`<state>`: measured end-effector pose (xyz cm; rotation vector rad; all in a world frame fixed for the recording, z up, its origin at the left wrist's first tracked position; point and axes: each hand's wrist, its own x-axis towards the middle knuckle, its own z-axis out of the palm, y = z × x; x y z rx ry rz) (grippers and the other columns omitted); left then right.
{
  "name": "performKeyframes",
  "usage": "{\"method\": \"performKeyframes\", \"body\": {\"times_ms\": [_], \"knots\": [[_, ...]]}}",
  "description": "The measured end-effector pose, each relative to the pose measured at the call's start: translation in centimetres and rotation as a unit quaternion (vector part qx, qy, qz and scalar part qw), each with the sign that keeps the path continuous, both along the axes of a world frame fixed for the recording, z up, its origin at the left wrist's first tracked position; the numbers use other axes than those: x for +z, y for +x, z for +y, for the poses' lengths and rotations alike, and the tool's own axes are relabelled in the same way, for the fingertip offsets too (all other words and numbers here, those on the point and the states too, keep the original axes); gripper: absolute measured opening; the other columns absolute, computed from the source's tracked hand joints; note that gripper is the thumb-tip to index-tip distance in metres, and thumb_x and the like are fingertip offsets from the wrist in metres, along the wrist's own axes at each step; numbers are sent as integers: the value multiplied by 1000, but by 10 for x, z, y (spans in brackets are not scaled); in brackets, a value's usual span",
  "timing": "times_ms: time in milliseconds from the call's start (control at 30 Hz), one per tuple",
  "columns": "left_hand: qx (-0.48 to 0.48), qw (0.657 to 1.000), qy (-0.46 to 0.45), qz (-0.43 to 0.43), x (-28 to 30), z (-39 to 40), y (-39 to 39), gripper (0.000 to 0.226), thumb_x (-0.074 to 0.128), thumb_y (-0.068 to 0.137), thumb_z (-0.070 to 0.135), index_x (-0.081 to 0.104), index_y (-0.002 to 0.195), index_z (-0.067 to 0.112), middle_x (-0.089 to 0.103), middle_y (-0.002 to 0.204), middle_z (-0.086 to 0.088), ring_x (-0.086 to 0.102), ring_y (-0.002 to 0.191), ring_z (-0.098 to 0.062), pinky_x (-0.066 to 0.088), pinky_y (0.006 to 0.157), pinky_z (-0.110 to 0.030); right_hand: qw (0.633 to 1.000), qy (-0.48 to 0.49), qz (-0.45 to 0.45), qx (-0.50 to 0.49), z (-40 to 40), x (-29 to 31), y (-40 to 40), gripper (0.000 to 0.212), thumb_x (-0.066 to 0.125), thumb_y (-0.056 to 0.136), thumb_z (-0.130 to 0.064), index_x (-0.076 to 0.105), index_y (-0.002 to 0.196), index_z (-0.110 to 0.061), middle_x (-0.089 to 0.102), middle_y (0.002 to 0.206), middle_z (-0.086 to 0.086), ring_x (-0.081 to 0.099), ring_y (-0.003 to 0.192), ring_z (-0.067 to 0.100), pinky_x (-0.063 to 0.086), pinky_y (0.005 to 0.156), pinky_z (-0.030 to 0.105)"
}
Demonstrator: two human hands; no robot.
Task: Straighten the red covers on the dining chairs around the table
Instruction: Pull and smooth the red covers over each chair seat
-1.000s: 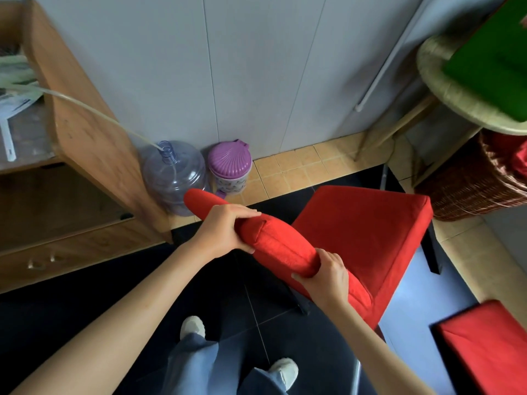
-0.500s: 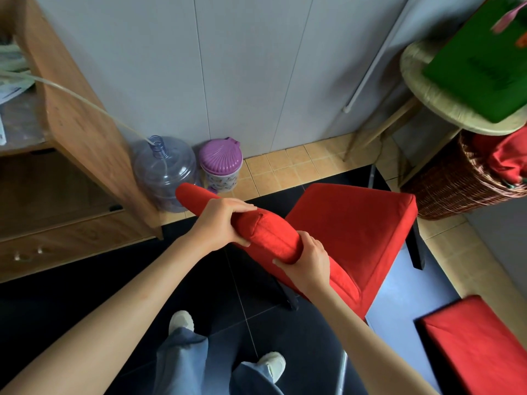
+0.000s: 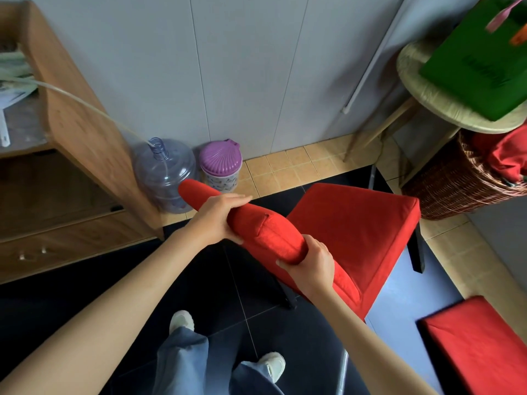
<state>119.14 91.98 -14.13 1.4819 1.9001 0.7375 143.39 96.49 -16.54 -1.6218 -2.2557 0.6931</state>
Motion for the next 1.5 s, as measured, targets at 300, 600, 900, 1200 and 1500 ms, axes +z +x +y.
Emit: {"method": "performKeyframes", "body": {"times_ms": [300, 600, 900, 1200, 1500], "knots": [[7, 999, -53, 8, -15, -3, 0, 97, 98, 33, 11, 65, 124, 20, 65, 124, 1, 57, 116, -12, 41, 107, -35, 1000, -6, 11, 2, -9, 4, 30, 60, 89, 53, -40, 64, 105, -23, 65, 94, -5, 59, 90, 20, 43, 75, 32], [-32, 998, -49, 24, 27, 12, 41, 87, 96, 39, 10, 68, 120, 21, 66, 123, 2, 57, 116, -16, 39, 104, -33, 999, -20, 13, -40, -9, 22, 65, 64, 90, 54, -38, 64, 110, -19, 68, 101, -1, 59, 97, 24, 36, 74, 28], [-110, 991, 10, 76, 61, 24, 102, 84, 97, 36, 19, 71, 115, 22, 67, 117, 0, 59, 110, -20, 41, 98, -30, 991, -37, 50, -115, -35, 32, 124, 67, 91, 52, -35, 62, 109, -18, 68, 102, -3, 60, 100, 22, 43, 82, 34], [-191, 973, 18, 126, 65, 18, 143, 77, 94, 40, 39, 65, 111, 31, 63, 113, 4, 51, 107, -23, 39, 97, -42, 982, -33, 102, -158, -68, 37, 162, 87, 93, 49, -28, 54, 126, -25, 65, 118, -7, 60, 111, 19, 46, 92, 33], [-297, 924, -20, 241, 55, 31, 132, 94, 90, 50, 42, 47, 133, 33, 53, 132, 7, 47, 123, -21, 32, 105, -44, 972, 11, 155, -176, -95, 74, 155, 112, 95, 51, -25, 35, 145, -35, 55, 135, -7, 50, 126, 16, 38, 106, 34]]}}
